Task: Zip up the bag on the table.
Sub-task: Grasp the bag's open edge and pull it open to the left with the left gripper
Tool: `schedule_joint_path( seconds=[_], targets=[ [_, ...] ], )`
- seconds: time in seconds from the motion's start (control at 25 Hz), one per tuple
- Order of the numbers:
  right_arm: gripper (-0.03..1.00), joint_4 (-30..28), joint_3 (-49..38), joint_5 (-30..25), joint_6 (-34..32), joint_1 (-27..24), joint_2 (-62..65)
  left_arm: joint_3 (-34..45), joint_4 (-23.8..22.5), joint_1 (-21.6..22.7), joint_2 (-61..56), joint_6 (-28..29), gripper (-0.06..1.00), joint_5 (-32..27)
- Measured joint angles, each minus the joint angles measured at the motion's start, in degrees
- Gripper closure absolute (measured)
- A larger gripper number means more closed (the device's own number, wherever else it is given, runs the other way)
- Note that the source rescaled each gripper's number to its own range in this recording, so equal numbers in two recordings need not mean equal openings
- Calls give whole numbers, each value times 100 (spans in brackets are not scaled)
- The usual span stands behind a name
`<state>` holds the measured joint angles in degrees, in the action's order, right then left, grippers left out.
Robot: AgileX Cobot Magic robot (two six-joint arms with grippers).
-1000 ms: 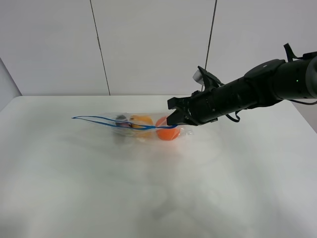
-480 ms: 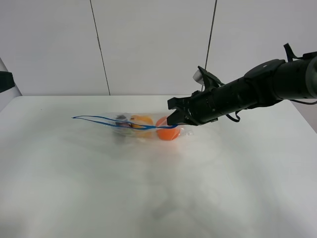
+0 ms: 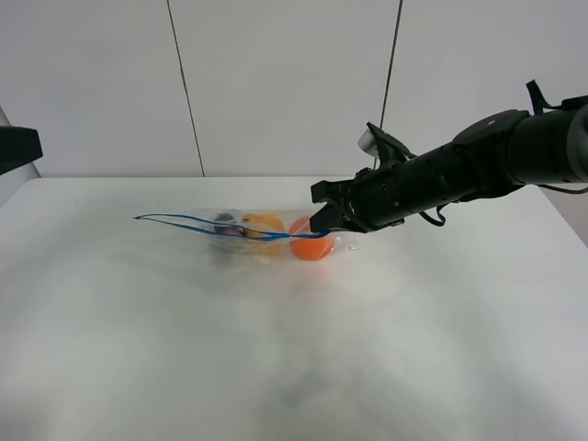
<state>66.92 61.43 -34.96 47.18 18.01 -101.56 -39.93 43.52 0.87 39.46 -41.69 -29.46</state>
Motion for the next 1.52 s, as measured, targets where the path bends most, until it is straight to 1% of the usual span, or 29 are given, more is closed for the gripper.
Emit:
schedule_joint_path(
  seconds=[0.24,0.44,0.68,0.76,0.84,0.92,1.0,1.2,1.24,1.28,1.52],
  targets=[
    [97,-19,0,0,0,0,0,0,0,0,0,172,11,-41],
    [97,-19,0,19,0,0,0,0,29,0,0,-165,11,-453],
    [97,-37,0,34,0,0,0,0,55,0,0,-347,11,-709],
    [97,-41,0,34,0,0,0,0,179,-6,0,-457,11,-785],
    [97,-47,0,35,0,0,0,0,309,-108,0,-610,11,-786],
    [97,-50,0,35,0,0,0,0,326,-327,0,-704,11,-790],
    [97,-55,0,35,0,0,0,0,273,-673,0,-739,11,-779],
    [97,-55,0,35,0,0,0,149,-31,-1562,0,-720,11,-613],
    [97,-55,0,35,0,0,0,197,-93,-1737,0,-677,11,-571],
    [97,-55,0,35,0,0,0,286,-261,-2091,0,-550,11,-467],
    [97,-55,0,35,-89,0,0,404,-943,-3045,317,100,11,-274]
  ],
)
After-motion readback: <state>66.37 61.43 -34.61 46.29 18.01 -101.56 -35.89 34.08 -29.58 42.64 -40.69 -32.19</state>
